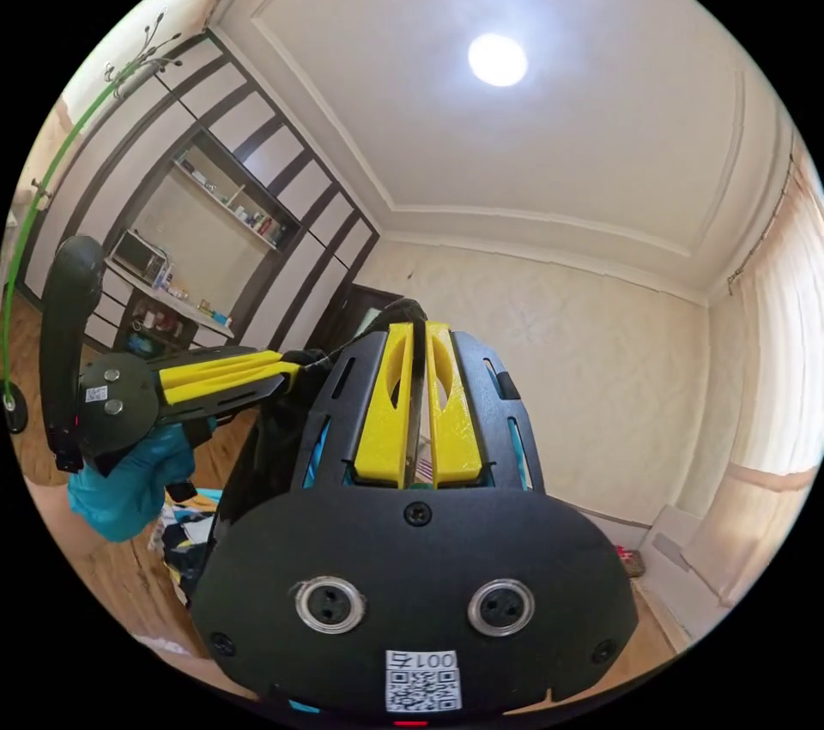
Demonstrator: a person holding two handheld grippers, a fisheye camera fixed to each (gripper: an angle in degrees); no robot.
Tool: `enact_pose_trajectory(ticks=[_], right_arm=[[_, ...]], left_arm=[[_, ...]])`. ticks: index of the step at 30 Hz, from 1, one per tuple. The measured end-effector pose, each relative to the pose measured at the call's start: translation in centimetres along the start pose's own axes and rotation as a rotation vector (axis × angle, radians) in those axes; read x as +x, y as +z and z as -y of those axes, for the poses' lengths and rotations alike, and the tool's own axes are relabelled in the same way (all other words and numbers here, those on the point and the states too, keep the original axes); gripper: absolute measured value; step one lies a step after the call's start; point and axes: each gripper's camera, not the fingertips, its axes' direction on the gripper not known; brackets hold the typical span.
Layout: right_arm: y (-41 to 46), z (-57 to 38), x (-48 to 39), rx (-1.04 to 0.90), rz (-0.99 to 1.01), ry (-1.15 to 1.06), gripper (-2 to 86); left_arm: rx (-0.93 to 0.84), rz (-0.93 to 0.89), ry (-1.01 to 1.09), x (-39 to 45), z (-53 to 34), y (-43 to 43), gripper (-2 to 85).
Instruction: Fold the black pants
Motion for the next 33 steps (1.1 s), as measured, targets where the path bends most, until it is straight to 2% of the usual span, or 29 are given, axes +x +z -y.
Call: enact_pose_trajectory(ticks=[2, 6, 10, 13, 19, 24, 25, 28, 30, 33], right_arm=[[2.0, 1.3, -0.8, 0.015, 0.03, 0.012, 2.1], [6.5, 4.2, -2.8, -0.011, 0.092, -0.029, 2.2], [7.6, 3.5, -3.1, -0.002, 0.056, -0.073, 2.2], [6.7, 0.5, -0.7, 0.003, 0.051, -0.069, 2.2], [4.8, -9.5, 9.2, -0.146, -0.015, 0.062, 2.1], [1.9, -22.9, 17.5, -0.392, -0.115, 0.132, 2.1], [1.5, -24.7, 18.3, -0.425, -0.128, 0.142, 2.1], [-0.3, -34.0, 21.7, -0.612, -0.185, 0.229, 2.1], [-1.6, -42.3, 23.5, -0.794, -0.231, 0.302, 2.1], [-2.8, -52.9, 24.8, -1.037, -0.213, 0.438, 2.1]], left_arm=[[0.01, 0.061, -0.021, -1.7, 1.2, 1.0, -1.4], [0.041, 0.326, -0.067, -4.4, 5.2, 5.2, -1.3], [-0.002, 0.352, -0.047, -4.0, 9.5, 8.9, -1.2], [0.018, 0.326, 0.063, 0.0, 11.5, 11.0, -1.1], [0.0, 0.016, 0.235, 12.7, 10.3, 18.2, -1.1], [-0.175, -0.398, 0.325, 27.9, 3.3, 27.9, -1.2], [-0.202, -0.434, 0.339, 29.7, 2.1, 29.0, -1.2], [-0.407, -0.568, 0.418, 39.0, -5.4, 34.3, -1.3], [-0.635, -0.663, 0.527, 46.2, -13.8, 37.4, -1.1], [-0.885, -0.721, 0.583, 51.1, -24.2, 39.5, -0.9]])
